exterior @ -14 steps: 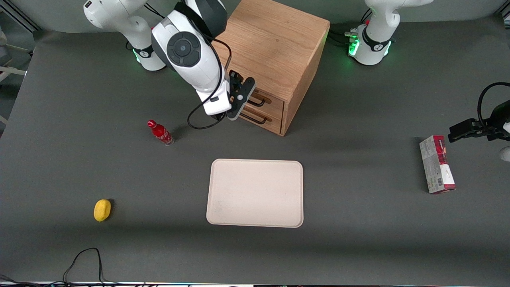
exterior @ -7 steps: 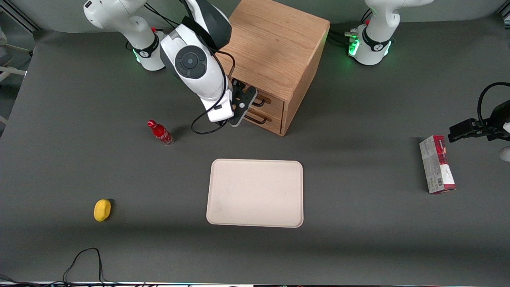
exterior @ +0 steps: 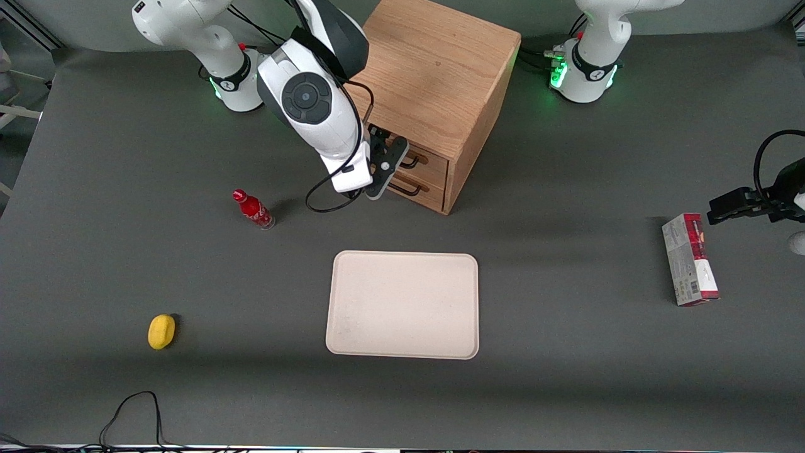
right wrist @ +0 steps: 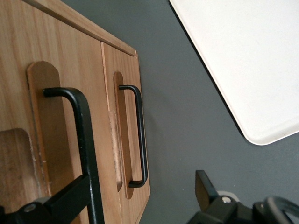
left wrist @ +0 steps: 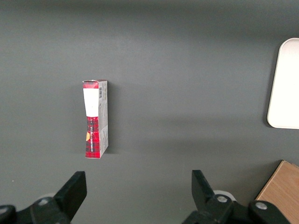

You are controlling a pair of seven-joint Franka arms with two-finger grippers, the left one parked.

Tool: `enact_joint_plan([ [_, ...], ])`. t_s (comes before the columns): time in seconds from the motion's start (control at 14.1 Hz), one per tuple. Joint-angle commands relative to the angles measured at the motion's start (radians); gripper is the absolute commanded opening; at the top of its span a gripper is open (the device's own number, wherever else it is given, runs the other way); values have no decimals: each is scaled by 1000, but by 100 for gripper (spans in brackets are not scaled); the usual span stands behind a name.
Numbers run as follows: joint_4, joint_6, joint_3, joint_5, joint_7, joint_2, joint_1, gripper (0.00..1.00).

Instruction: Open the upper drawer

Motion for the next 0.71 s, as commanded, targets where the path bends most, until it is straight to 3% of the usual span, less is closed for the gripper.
enact_joint_plan([
  [0.0, -2, 21, -4, -15, -23, 11, 9, 100],
  [0.64, 6, 52, -4, -15, -149, 26, 1, 100],
])
